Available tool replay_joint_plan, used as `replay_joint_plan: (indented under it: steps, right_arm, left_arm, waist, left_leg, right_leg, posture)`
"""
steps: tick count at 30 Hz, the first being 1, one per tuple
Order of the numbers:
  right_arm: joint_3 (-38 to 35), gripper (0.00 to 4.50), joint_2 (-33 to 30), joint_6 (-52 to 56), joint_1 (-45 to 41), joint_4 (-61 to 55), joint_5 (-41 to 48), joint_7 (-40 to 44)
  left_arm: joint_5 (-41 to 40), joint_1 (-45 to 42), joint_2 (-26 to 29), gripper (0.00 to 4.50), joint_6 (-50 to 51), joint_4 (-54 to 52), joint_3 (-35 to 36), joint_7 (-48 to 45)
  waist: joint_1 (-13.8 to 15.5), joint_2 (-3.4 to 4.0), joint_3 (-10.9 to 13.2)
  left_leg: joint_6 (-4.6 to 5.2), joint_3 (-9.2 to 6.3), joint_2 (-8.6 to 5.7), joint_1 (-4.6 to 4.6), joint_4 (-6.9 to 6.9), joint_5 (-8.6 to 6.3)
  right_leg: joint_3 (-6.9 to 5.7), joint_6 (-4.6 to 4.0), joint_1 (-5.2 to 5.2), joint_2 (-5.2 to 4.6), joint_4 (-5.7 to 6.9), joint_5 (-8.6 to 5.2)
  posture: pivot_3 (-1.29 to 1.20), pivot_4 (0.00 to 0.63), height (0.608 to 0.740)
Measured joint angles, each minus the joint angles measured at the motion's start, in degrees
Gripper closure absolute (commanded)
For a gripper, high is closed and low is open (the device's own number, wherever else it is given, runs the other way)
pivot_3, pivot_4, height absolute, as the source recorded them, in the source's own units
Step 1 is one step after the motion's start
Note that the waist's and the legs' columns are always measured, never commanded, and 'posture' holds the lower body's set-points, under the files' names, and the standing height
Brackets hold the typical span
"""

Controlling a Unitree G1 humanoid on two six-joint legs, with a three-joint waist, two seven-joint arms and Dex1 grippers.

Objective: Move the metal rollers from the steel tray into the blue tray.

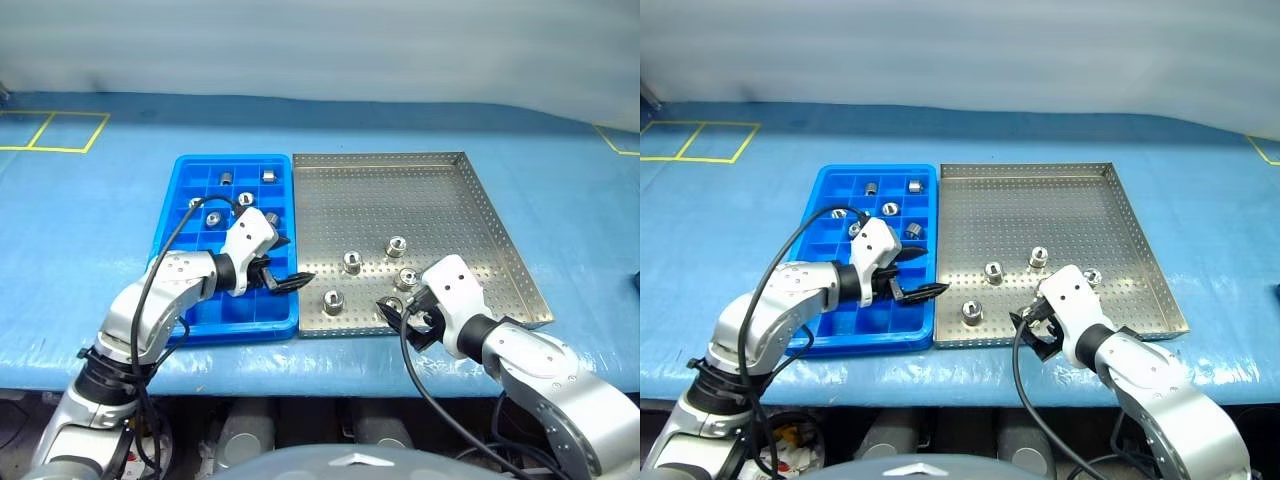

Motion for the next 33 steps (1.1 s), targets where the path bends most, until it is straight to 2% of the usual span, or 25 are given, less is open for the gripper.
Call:
replay_joint_plan:
  steps: [4, 8, 14, 22, 27, 32, 33]
  right_arm:
    - [0.27, 0.00, -0.23, 0.00, 0.00, 0.01, -0.01, 0.01]
    - [0.58, 0.00, -0.29, -0.03, -0.25, 0.19, -0.05, 0.01]
    - [0.91, 0.00, 0.02, -0.28, -0.38, 0.71, -0.39, -0.28]
    - [1.03, 0.00, 1.59, -0.50, 2.01, 0.46, -0.75, -2.46]
    - [0.99, 0.00, 2.59, -0.50, 3.18, -0.75, -0.77, -3.56]
    - [0.90, 0.00, 2.90, -0.50, 3.71, -0.87, -0.77, -4.09]
    - [0.91, 0.00, 2.92, -0.50, 3.71, -0.88, -0.77, -4.18]
  left_arm:
    - [0.23, -3.00, -0.05, 0.02, 0.05, 1.29, -1.64, -0.60]
    - [2.22, -9.59, -0.42, 0.02, -0.09, 5.66, -5.70, -2.01]
    - [4.94, -19.07, -8.95, 0.02, -2.45, 19.39, -10.90, -3.18]
    - [11.20, -25.19, -20.59, 0.02, -9.67, 38.67, -14.64, -1.40]
    - [14.42, -25.97, -24.19, 0.02, -13.32, 45.65, -15.14, -0.82]
    - [18.33, -26.00, -24.74, 0.02, -15.13, 49.45, -16.86, -1.08]
    - [18.94, -25.94, -24.73, 0.39, -15.24, 49.57, -17.34, -1.22]
  waist:
    - [0.04, 0.00, 0.00]
    - [0.21, 0.00, 0.00]
    - [0.42, -0.01, 0.00]
    - [-0.42, -0.01, 0.00]
    - [-0.85, -0.01, -0.01]
    - [-1.59, -0.01, -0.01]
    - [-1.62, -0.01, -0.01]
  left_leg:
    - [0.00, -0.01, -0.01, 0.00, 0.04, 0.00]
    - [0.00, -0.05, -0.03, 0.00, 0.10, 0.00]
    - [0.01, -0.06, -0.25, -0.08, 0.12, 0.00]
    - [0.01, -0.08, -0.22, -0.05, 0.12, 0.01]
    - [0.01, -0.08, -0.20, -0.05, 0.15, 0.00]
    - [0.01, -0.08, -0.19, -0.05, 0.15, 0.00]
    - [0.01, -0.08, -0.18, -0.05, 0.15, 0.00]
  right_leg:
    - [0.00, 0.01, 0.02, 0.02, 0.01, 0.00]
    - [0.02, 0.02, 0.06, 0.08, 0.01, 0.01]
    - [0.05, 0.03, 0.06, 0.21, -0.02, 0.02]
    - [0.15, 0.02, 0.05, 0.35, 0.04, 0.01]
    - [0.18, 0.03, 0.05, 0.35, 0.04, 0.02]
    - [0.20, 0.04, 0.05, 0.35, 0.04, 0.03]
    - [0.20, 0.05, 0.05, 0.35, 0.04, 0.03]
  posture:
    - [0.07, 0.150, 0.740]
    - [0.07, 0.150, 0.740]
    - [0.04, 0.150, 0.740]
    - [-0.01, 0.150, 0.740]
    - [-0.03, 0.150, 0.740]
    - [-0.03, 0.150, 0.740]
    - [-0.03, 0.150, 0.740]
